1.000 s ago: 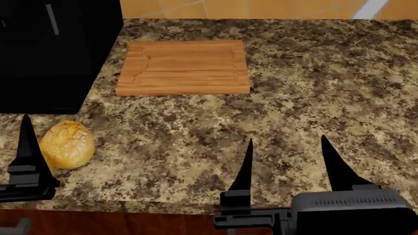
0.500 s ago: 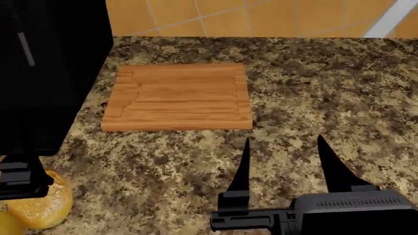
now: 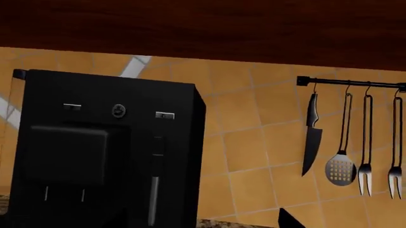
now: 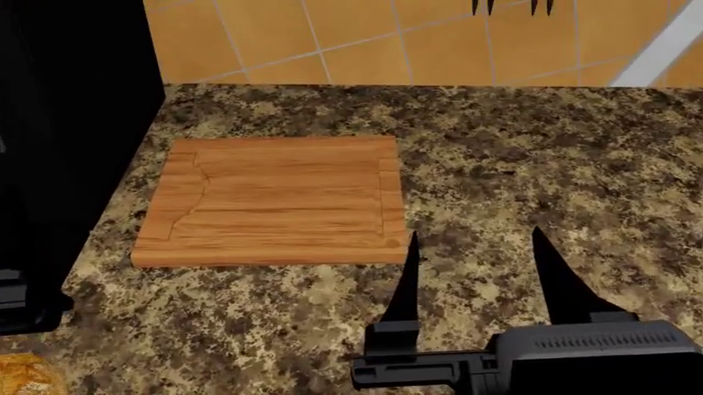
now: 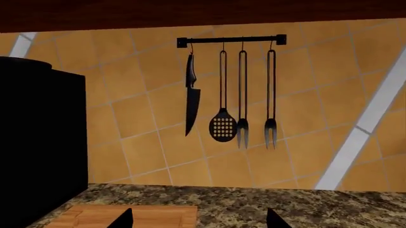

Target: Place the bread and cheese on the cutting board.

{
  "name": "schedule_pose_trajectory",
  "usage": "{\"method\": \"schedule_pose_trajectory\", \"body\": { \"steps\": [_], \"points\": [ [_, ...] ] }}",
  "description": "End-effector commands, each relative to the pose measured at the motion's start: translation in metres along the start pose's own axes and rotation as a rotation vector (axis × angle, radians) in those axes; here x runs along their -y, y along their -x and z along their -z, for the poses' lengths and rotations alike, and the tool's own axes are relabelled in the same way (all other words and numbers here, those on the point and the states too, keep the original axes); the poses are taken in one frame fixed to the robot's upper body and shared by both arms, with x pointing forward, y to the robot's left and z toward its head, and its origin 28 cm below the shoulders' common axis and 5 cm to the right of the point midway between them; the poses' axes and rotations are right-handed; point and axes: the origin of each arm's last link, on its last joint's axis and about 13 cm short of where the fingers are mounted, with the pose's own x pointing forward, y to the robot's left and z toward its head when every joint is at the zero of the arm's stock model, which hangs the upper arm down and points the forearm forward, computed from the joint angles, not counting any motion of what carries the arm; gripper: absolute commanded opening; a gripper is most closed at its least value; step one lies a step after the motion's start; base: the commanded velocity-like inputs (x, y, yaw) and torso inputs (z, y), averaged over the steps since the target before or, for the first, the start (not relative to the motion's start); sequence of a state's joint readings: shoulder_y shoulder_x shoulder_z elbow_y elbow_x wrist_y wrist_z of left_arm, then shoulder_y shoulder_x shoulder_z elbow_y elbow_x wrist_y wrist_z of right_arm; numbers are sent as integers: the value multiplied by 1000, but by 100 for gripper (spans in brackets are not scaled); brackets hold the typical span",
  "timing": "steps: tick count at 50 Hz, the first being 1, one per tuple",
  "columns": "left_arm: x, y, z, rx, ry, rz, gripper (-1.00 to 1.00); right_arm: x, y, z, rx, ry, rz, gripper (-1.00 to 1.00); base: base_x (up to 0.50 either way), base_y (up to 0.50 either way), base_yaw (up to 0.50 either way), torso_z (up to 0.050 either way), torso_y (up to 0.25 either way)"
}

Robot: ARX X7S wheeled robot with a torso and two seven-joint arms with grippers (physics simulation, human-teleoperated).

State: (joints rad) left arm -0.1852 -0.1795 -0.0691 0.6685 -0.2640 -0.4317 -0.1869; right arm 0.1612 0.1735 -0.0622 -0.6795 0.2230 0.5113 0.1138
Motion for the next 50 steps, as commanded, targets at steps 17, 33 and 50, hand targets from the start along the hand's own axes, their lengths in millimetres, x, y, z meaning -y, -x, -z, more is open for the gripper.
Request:
{"method": "schedule_pose_trajectory", "body": {
  "steps": [17, 33, 50],
  "points": [
    [-56, 82, -106, -348, 111, 30, 100, -1, 1, 2, 0, -46, -11, 100, 0, 0, 0, 0, 0],
    [-57, 105, -89, -498, 221, 82, 100, -4, -1, 7, -24, -41, -45, 100, 0, 0, 0, 0, 0],
    [-61, 116, -83, -577, 157, 41, 100, -5, -2, 12, -39, -38, -56, 100, 0, 0, 0, 0, 0]
  ]
}}
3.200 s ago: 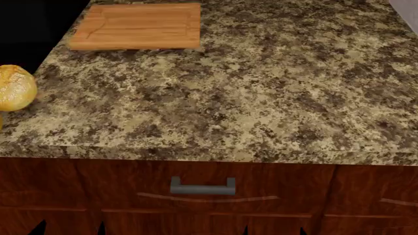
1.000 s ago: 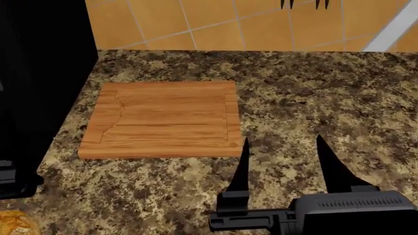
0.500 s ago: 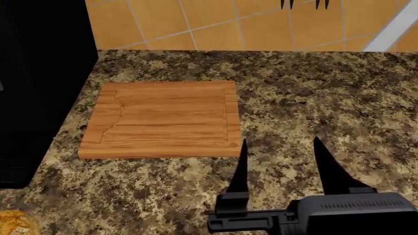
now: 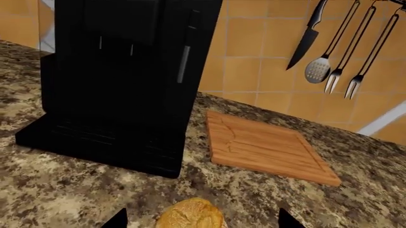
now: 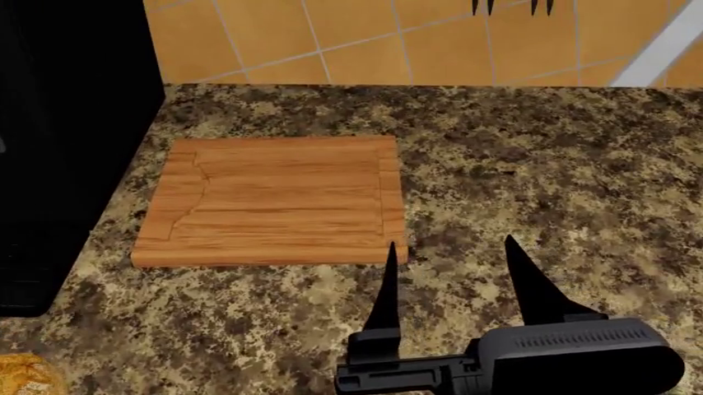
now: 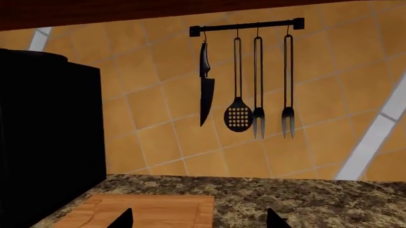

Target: Place the bread and cheese on the cutting board.

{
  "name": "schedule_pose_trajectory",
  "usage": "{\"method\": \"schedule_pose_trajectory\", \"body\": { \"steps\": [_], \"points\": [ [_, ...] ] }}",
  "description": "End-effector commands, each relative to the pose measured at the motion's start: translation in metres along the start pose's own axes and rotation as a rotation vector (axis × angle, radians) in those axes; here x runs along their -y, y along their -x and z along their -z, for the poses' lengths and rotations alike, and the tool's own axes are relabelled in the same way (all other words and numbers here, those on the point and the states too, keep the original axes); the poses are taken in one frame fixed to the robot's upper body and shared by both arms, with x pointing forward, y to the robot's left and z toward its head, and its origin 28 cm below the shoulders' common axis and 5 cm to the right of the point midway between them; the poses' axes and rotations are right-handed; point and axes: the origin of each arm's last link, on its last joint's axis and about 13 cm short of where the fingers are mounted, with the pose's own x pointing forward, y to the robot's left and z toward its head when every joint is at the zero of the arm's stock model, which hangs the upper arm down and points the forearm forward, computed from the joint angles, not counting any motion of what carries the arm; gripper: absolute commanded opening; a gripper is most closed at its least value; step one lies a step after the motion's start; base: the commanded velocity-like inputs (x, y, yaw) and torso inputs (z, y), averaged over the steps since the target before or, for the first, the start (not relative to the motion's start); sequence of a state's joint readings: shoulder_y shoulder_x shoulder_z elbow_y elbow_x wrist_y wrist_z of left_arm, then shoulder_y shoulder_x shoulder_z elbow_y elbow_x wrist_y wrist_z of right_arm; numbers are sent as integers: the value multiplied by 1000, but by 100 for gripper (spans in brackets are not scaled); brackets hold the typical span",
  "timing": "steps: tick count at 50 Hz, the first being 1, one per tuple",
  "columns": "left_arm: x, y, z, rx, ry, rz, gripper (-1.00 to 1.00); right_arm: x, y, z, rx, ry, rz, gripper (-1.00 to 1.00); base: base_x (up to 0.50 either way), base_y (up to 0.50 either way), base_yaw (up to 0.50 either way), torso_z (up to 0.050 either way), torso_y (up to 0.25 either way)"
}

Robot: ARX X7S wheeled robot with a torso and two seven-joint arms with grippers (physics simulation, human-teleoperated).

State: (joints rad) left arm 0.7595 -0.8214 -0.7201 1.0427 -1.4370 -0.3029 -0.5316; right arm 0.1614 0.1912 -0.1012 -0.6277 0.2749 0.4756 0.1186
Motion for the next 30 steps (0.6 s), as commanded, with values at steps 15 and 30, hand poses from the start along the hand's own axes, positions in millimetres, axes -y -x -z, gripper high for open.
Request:
{"method": "schedule_pose_trajectory", "body": {
  "steps": [15, 30],
  "points": [
    [-4, 6, 13, -111, -88, -52, 100, -1, -2, 5, -14, -4, -12, 100, 0, 0, 0, 0, 0],
    [-11, -1, 34, -168, -98, -112, 100, -2, -2, 7, -24, -6, -17, 100, 0, 0, 0, 0, 0]
  ]
}}
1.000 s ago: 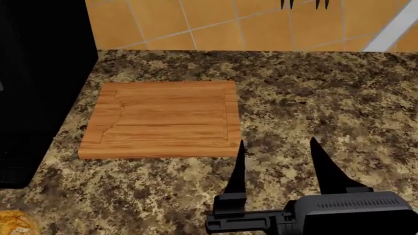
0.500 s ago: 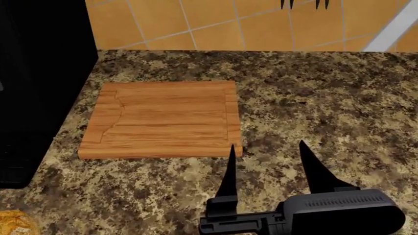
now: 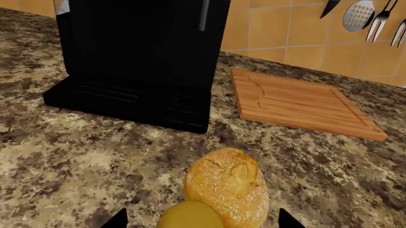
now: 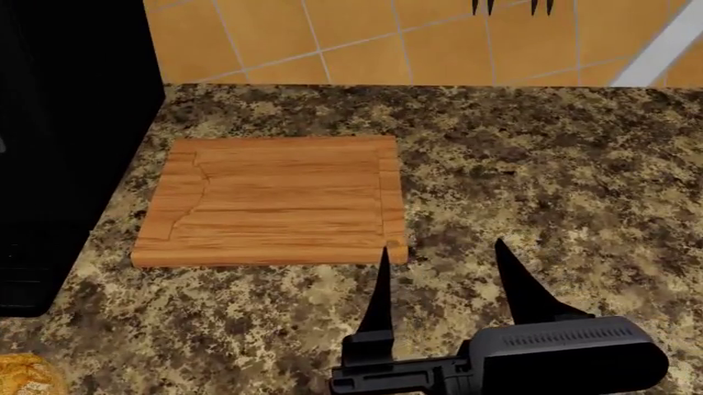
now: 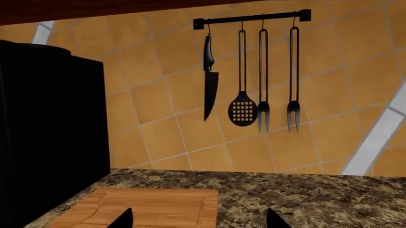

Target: Place the bread and cheese on the cutting board.

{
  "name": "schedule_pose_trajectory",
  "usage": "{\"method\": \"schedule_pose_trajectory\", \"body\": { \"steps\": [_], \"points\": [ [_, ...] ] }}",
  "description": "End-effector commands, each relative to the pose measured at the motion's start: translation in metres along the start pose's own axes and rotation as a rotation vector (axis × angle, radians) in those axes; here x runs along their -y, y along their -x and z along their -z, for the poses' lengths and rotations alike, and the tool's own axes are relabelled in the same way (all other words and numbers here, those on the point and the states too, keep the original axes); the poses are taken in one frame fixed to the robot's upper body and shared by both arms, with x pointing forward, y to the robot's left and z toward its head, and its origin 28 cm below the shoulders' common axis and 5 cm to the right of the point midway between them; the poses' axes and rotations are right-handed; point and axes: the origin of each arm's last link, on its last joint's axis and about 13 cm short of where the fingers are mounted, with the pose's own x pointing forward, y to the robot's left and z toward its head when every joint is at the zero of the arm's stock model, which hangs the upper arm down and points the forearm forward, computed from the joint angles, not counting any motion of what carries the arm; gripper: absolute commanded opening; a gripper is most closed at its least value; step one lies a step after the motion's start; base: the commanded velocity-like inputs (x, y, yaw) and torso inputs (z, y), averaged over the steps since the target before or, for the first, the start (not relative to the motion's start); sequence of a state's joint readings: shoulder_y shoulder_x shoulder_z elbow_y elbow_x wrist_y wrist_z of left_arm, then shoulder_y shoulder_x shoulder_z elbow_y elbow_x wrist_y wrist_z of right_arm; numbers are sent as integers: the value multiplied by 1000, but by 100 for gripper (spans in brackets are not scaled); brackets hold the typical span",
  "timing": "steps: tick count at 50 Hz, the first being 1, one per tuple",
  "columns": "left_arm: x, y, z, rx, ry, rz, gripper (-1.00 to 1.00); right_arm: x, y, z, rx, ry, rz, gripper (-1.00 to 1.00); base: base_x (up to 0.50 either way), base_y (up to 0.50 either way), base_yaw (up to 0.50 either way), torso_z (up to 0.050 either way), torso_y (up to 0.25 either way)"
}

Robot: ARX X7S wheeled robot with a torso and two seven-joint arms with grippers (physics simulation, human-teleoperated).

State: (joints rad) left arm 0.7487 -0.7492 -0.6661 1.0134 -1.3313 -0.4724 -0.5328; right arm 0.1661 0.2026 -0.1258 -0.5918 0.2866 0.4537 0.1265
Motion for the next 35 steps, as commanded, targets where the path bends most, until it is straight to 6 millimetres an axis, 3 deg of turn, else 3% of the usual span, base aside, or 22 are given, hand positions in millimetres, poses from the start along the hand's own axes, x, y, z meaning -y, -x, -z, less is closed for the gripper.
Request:
{"method": "schedule_pose_trajectory", "body": {
  "steps": [1, 19, 35],
  "points": [
    [-2, -6, 12, -41, -19, -29, 100, 0, 0, 2, -7, -1, -4, 100, 0, 0, 0, 0, 0],
    [7, -20, 19, -113, -89, 0, 100, 0, 1, -2, 5, -7, -4, 100, 0, 0, 0, 0, 0],
    [7, -28, 22, -119, -166, -73, 100, 0, 0, 0, 1, -10, -10, 100, 0, 0, 0, 0, 0]
  ]
}}
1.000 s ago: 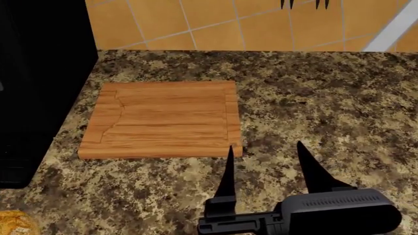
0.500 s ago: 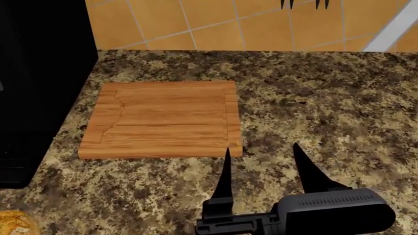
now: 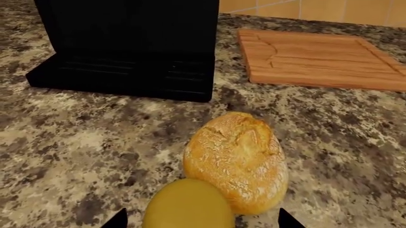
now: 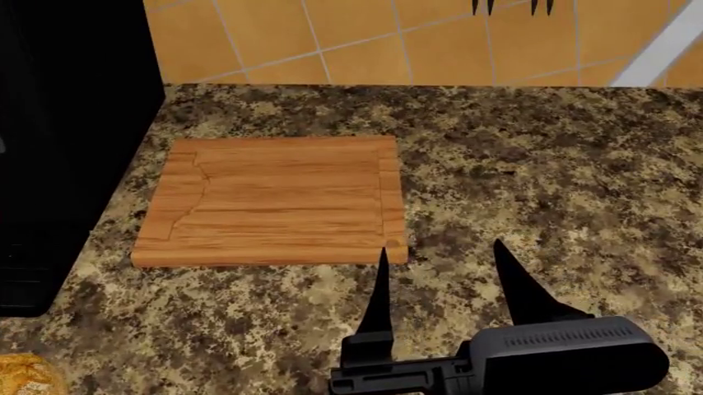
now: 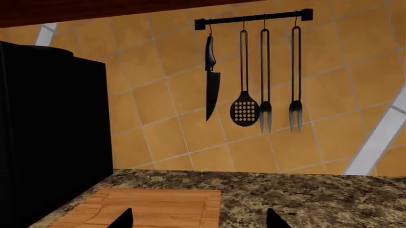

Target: Place the bread and cheese on the cutting board.

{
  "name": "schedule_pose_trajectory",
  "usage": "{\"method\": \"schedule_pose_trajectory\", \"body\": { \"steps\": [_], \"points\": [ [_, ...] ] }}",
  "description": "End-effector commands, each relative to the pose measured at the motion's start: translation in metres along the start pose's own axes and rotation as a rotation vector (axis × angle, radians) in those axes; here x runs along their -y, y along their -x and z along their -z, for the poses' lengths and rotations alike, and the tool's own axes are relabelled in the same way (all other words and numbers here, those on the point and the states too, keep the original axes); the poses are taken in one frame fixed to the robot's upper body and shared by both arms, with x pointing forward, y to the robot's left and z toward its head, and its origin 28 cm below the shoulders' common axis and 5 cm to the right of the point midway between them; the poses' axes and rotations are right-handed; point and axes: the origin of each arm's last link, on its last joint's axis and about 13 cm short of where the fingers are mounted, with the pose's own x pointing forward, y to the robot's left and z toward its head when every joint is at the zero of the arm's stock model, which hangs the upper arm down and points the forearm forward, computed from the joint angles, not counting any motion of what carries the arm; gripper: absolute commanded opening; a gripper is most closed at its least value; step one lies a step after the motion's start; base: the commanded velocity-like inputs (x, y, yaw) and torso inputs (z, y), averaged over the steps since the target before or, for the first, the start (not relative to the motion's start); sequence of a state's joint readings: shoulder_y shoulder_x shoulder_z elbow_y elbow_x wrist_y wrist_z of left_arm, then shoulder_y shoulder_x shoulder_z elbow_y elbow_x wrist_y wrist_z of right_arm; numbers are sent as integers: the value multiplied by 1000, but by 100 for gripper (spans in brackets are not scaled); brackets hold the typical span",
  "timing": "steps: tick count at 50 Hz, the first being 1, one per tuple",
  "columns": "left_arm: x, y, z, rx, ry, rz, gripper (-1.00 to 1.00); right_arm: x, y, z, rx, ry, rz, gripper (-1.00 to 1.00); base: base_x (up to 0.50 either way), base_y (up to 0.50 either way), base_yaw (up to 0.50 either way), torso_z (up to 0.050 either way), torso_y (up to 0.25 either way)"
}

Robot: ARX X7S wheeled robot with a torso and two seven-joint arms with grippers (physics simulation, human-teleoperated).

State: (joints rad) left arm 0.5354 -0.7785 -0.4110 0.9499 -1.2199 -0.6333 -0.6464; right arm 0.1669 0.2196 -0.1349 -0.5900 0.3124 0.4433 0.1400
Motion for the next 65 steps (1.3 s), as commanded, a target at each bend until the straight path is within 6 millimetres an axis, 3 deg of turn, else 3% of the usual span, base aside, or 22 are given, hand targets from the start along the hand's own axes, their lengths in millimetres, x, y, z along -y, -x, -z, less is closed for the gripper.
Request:
{"method": "schedule_pose_trajectory", "body": {
  "steps": [1, 12, 22, 23, 43, 57, 65],
  "points": [
    [1, -5, 4, -19, -49, -31, 100, 0, 0, 0, 0, -1, -3, 100, 0, 0, 0, 0, 0],
    [1, -16, 20, -76, -55, -32, 100, 0, 0, 0, 0, -2, -3, 100, 0, 0, 0, 0, 0],
    [1, -19, 22, -79, -66, -42, 100, -1, 1, 0, -1, -1, -4, 100, 0, 0, 0, 0, 0],
    [1, -19, 22, -76, -72, -39, -100, -1, 1, 0, -1, -1, -3, 100, 0, 0, 0, 0, 0],
    [-2, -12, 21, -14, -63, -104, -100, 0, 1, -1, 4, 1, -1, 100, 0, 0, 0, 0, 0],
    [-2, 11, -26, 187, -29, -129, -100, -1, 1, -1, 4, 2, -5, 100, 0, 0, 0, 0, 0],
    [13, -14, -43, 207, -20, -34, -100, -1, 1, -1, 5, -1, -11, 100, 0, 0, 0, 0, 0]
  ]
}}
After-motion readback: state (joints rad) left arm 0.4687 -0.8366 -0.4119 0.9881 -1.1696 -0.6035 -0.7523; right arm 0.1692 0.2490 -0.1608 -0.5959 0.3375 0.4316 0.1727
